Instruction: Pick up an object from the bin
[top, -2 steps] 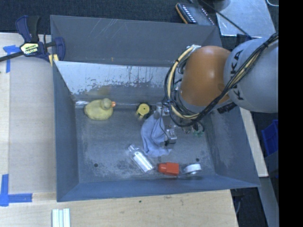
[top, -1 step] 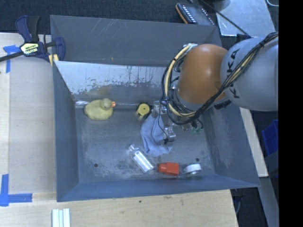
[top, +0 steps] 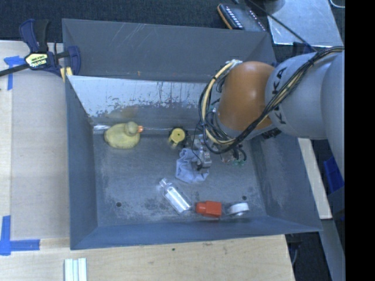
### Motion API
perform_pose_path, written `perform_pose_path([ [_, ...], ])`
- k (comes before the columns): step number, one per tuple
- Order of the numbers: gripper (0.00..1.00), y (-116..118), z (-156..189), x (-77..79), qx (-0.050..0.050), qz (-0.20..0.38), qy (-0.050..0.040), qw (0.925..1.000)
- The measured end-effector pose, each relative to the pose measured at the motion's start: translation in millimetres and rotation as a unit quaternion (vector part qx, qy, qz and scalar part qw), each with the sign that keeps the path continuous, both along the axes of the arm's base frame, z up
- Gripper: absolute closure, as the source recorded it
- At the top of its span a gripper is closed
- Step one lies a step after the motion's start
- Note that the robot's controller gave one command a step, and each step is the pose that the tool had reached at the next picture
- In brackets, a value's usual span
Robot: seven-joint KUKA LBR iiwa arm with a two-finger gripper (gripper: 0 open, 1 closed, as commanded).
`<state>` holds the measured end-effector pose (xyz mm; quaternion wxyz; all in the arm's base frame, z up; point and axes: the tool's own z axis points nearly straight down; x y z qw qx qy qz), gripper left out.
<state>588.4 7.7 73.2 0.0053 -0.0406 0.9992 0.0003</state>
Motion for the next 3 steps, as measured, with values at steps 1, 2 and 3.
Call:
perform_pose_path([
  [1, 1.0, 0, 0, 0.0, 0.0, 0.0, 0.0, 1.0],
  [2, 1.0, -5, 78, 2.1, 0.0, 0.006, 0.002, 1.0],
  [3, 1.0, -31, 139, -5.9, -0.001, -0.004, -0.0041, 1.0],
])
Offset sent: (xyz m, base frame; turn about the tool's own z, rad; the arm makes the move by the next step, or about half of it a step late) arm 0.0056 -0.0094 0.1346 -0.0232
